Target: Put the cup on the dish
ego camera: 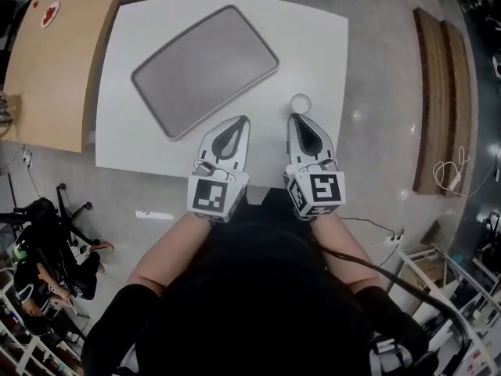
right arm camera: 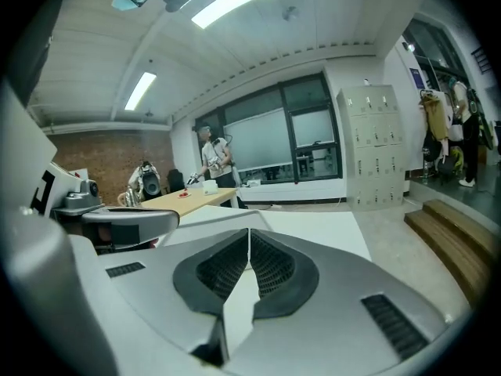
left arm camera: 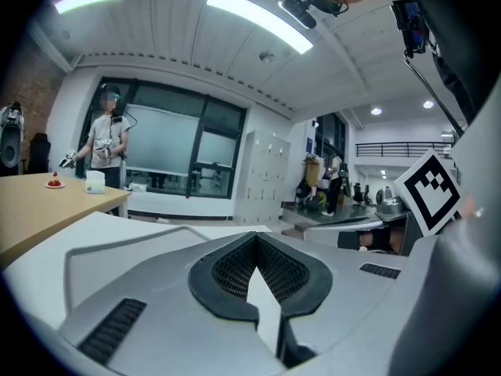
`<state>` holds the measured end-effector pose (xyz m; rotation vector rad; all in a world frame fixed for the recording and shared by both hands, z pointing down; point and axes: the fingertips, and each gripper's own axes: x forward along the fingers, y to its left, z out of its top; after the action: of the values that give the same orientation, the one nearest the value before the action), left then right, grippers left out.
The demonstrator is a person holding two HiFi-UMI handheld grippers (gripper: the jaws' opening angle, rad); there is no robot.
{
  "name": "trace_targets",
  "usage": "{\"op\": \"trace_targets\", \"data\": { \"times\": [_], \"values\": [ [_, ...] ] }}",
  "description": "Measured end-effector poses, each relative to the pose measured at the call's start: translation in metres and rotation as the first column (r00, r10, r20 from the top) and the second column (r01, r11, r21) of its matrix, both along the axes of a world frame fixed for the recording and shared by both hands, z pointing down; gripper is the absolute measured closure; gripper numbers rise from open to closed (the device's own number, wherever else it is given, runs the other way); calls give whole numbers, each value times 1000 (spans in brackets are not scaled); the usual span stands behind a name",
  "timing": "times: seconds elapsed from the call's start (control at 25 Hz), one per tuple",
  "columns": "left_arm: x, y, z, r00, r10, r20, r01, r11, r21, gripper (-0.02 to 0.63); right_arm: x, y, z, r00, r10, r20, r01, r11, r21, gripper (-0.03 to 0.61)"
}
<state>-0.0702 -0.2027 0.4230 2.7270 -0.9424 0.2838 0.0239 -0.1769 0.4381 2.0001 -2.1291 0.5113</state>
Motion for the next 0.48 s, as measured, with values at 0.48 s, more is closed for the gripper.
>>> {"op": "trace_targets", "data": {
  "times": [0.48],
  "values": [
    [31, -18, 63, 995, 61, 78, -58, 998, -41, 614, 47, -15, 67, 995, 5, -100, -17, 993, -121, 326]
  ]
}}
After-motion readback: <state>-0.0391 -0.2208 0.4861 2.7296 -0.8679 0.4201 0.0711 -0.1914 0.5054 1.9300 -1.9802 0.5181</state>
